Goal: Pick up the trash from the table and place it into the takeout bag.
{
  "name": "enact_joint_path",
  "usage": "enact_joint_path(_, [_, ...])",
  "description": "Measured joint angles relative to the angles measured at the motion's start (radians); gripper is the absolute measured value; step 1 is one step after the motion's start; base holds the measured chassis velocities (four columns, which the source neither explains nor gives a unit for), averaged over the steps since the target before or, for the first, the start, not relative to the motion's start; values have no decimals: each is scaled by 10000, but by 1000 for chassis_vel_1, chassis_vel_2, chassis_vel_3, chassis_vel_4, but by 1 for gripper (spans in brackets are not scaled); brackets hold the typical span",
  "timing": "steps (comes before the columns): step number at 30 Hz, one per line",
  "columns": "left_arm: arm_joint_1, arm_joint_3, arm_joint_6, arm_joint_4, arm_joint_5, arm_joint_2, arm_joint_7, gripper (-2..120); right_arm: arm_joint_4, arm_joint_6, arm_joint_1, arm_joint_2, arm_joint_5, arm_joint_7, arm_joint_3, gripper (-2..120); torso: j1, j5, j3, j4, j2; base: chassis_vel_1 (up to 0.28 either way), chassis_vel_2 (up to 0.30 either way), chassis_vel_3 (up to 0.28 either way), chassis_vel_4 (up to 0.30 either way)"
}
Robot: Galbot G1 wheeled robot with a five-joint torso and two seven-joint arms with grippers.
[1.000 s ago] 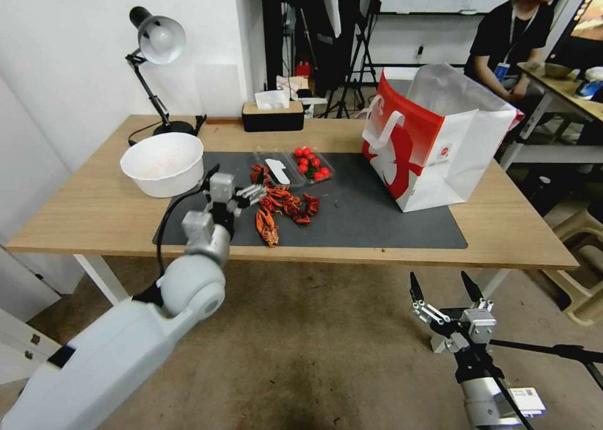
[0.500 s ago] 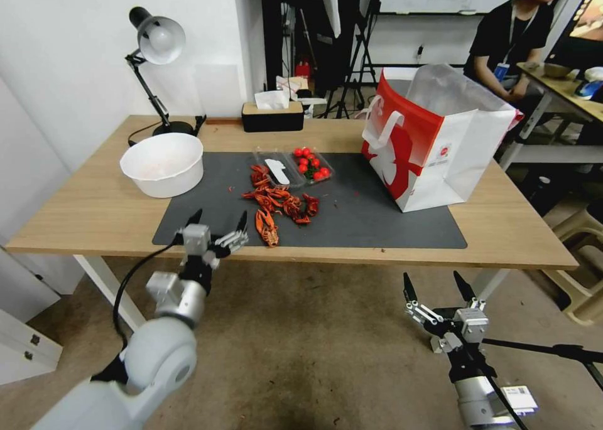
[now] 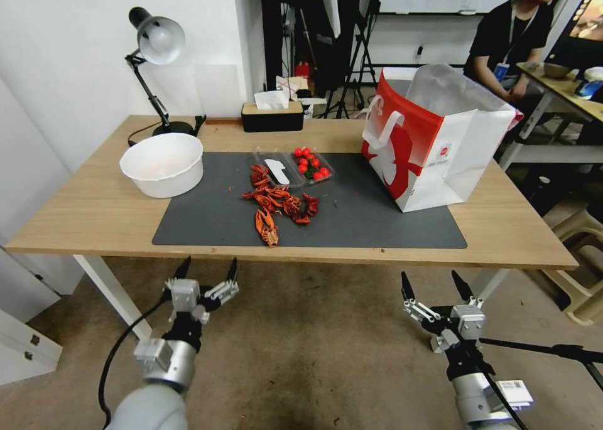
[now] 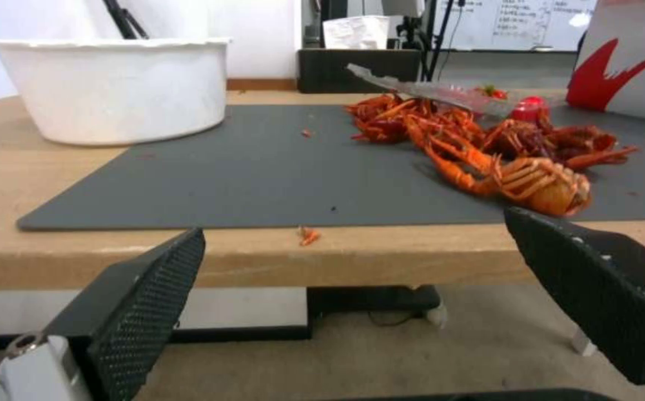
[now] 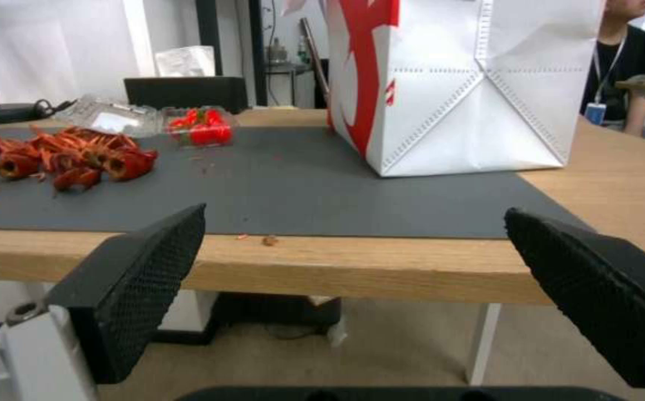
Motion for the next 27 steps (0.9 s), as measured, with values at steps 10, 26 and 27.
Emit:
enact_joint_path(10, [-76, -25, -106, 255, 160, -142, -38, 100, 18, -54, -3, 50, -37, -18, -111, 100, 0, 0, 0, -1, 0, 0, 0, 0, 0])
enact_joint_path(26, [-124, -17, -55, 273, 158, -197, -126, 100, 1, -51, 27, 62, -38, -42, -117, 100, 0, 1, 0, 0, 0, 0, 0, 0, 0])
enact_joint_path(27, [-124, -17, -55, 273, 158, -197, -126, 100, 1, -51, 27, 62, -38, -42, -117, 100, 0, 1, 0, 0, 0, 0, 0, 0, 0])
